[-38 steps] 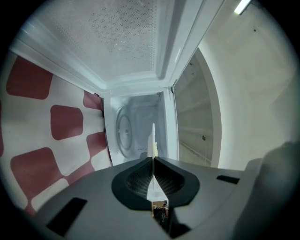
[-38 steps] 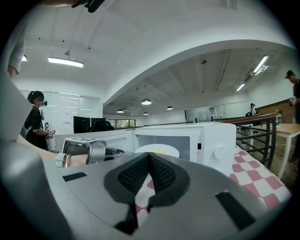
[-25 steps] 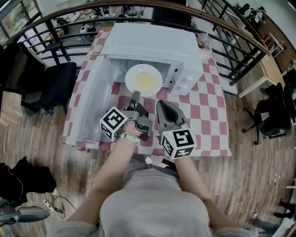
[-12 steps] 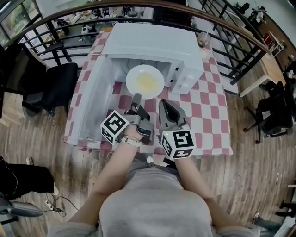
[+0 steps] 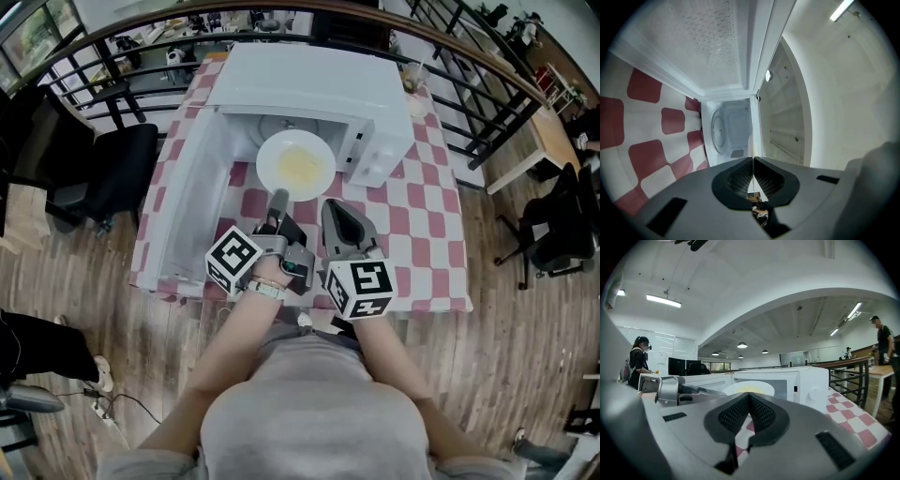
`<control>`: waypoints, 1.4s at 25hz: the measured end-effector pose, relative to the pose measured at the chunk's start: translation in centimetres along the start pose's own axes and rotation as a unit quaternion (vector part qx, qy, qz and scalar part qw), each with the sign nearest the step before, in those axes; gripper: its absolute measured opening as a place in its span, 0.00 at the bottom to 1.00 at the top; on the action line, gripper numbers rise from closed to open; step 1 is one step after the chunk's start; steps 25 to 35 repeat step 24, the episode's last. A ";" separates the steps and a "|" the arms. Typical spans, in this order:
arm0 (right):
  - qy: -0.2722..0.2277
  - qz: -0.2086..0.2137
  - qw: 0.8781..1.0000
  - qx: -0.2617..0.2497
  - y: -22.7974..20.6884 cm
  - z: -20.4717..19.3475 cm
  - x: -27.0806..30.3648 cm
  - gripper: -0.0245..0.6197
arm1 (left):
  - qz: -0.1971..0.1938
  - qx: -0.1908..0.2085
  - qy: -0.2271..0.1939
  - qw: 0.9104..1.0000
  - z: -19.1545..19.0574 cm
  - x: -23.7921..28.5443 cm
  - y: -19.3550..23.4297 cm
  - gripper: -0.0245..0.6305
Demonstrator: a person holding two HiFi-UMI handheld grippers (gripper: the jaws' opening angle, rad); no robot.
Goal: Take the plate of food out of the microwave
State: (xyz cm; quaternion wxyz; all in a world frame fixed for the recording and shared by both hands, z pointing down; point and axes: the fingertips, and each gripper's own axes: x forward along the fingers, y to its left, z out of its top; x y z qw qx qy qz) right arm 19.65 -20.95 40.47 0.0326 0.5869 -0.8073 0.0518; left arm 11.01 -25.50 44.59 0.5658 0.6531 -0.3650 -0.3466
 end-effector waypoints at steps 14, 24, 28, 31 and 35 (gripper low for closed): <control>0.021 -0.005 1.000 -0.002 -0.2 -0.7 0.6 0.08 | -0.003 -0.008 -0.010 1.000 0.7 0.1 0.1 0.06; 0.017 -0.001 1.000 -0.001 0.0 -0.4 0.9 0.08 | -0.005 -0.014 -0.010 1.000 0.9 0.2 -0.1 0.06; 0.017 -0.001 1.000 -0.001 0.0 -0.4 0.9 0.08 | -0.005 -0.014 -0.010 1.000 0.9 0.2 -0.1 0.06; 0.017 -0.001 1.000 -0.001 0.0 -0.4 0.9 0.08 | -0.005 -0.014 -0.010 1.000 0.9 0.2 -0.1 0.06; 0.017 -0.001 1.000 -0.001 0.0 -0.4 0.9 0.08 | -0.005 -0.014 -0.010 1.000 0.9 0.2 -0.1 0.06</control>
